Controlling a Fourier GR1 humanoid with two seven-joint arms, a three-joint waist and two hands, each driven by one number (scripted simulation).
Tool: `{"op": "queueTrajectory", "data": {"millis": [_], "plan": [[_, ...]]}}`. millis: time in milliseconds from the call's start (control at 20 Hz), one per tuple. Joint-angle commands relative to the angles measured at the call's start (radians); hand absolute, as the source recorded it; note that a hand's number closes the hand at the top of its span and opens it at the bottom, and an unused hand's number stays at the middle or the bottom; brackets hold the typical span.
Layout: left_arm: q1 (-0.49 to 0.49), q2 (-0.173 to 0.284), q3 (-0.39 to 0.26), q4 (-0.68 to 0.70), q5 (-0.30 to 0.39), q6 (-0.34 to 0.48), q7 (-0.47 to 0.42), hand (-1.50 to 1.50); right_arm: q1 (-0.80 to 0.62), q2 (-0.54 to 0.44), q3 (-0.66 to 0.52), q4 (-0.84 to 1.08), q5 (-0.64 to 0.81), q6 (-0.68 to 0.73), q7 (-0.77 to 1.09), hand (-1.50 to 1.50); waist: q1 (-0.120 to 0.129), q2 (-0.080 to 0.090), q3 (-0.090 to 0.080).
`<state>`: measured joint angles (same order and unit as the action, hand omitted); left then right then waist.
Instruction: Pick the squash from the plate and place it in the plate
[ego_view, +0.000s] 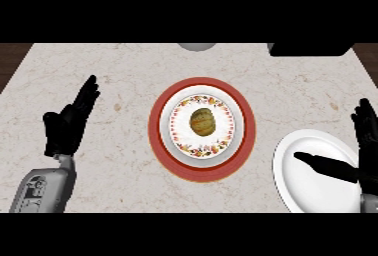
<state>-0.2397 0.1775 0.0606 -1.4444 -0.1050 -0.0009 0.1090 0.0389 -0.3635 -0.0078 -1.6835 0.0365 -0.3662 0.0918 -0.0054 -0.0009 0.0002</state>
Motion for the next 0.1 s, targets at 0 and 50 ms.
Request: {"op": "queueTrajectory", "data": {"millis": [0, 50], "plan": [[0.024, -0.002, -0.001, -0.004, -0.009, -0.011, -0.002, 0.0, -0.038, -0.01, -0.099, 0.119, -0.061, 0.095, -0.072, -1.5, 0.005, 0.001, 0.0], [0.04, -0.017, -0.009, -0.033, -0.011, -0.001, -0.005, 0.0, 0.028, -0.055, -0.118, -0.016, -0.074, 0.131, 0.005, -1.5, 0.002, 0.0, 0.0]]}}
